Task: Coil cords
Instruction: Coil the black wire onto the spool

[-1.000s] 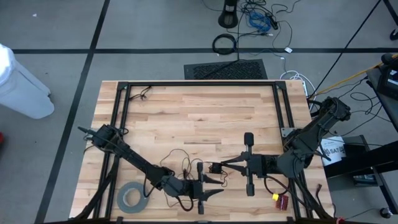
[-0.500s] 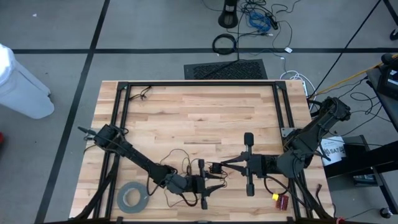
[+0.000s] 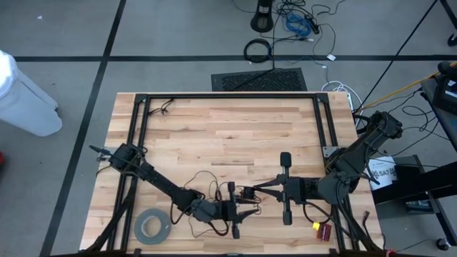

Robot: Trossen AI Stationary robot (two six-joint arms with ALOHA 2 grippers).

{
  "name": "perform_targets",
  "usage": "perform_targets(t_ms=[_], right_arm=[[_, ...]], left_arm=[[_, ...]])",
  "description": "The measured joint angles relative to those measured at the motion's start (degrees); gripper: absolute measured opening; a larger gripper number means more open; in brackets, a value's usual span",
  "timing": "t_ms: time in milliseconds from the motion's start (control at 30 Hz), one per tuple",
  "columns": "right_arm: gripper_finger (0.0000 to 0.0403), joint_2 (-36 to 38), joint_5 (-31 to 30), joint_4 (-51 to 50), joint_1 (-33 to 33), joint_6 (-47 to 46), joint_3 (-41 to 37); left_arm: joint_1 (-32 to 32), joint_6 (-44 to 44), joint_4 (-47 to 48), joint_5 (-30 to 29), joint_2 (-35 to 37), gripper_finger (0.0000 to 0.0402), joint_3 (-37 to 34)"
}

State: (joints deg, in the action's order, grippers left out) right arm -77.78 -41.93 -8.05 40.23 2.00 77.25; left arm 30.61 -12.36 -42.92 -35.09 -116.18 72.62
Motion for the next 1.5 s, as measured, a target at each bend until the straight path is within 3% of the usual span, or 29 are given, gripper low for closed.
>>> perform_targets(t_ms=[233,367,533,867,1200,1367,1500], right_arm=[[0.0,0.0,0.0,0.0,0.0,0.2,0.0],[0.0,0.0,0.0,0.0,0.0,0.2,0.0],[0.0,0.0,0.0,-0.11,0.0,-0.2,0.0],[0.0,-0.02,0.0,-0.44,0.12,-1.36,0.02],[0.0,-0.02,-0.17,-5.68,-1.52,-4.59,0.04],[0.0,-0.13,0.23,-7.94,-3.46,-7.11,0.04],[0.0,-1.48,3.38,-8.13,-5.37,-7.41,0.07]], left_arm=[[0.56,-1.85,0.14,-1.13,0.0,0.0013,0.0],[1.2,-4.21,2.71,-5.61,0.29,0.0009,0.0],[2.52,-4.28,14.55,-9.78,4.04,0.0004,0.01],[2.91,13.08,45.73,-12.37,13.01,0.0003,0.02],[6.23,26.78,64.94,-12.87,20.72,0.0002,0.02],[8.41,40.5,78.52,-15.94,24.48,0.0002,0.02],[10.32,45.78,82.45,-19.13,26.48,0.0002,0.02]])
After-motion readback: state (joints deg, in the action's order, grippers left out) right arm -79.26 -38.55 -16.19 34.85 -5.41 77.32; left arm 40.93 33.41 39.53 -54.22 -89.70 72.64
